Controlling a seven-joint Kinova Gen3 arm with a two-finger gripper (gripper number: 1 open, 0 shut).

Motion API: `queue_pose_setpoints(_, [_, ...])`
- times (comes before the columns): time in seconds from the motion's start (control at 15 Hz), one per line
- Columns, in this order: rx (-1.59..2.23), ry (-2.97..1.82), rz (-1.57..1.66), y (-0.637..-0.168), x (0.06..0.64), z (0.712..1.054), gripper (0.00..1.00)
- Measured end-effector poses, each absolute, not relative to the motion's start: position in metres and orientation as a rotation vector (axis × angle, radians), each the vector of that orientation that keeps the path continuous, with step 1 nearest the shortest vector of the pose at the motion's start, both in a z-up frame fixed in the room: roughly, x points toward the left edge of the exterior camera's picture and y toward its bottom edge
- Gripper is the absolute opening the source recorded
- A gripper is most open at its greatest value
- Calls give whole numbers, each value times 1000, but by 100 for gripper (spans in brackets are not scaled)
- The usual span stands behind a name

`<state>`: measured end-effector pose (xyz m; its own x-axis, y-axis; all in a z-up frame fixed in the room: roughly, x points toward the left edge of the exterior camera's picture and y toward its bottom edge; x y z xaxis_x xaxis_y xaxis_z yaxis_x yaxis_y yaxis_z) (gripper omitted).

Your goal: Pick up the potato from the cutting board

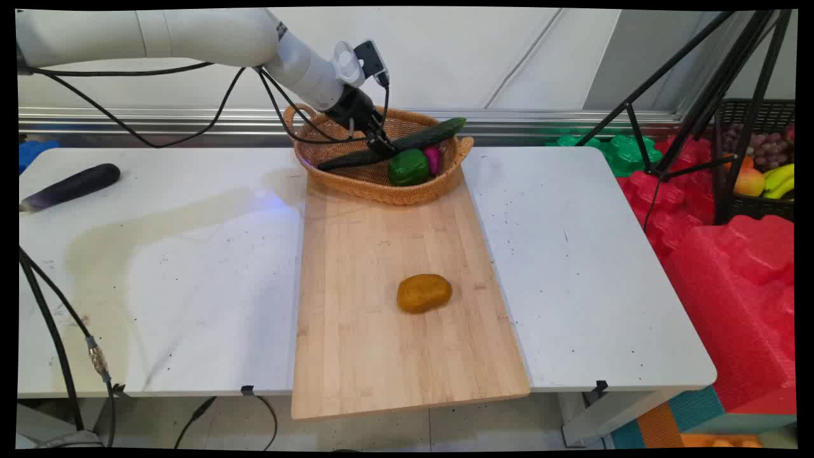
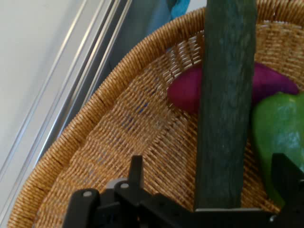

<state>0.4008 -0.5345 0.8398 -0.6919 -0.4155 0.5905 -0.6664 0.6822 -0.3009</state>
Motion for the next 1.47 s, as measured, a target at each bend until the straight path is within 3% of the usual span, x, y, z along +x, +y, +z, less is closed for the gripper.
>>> queue_pose_setpoints(0.73, [818, -2322, 789, -494, 399, 897, 100])
queue_pose_setpoints(1.47, [721, -2303, 742, -386, 396, 957, 100])
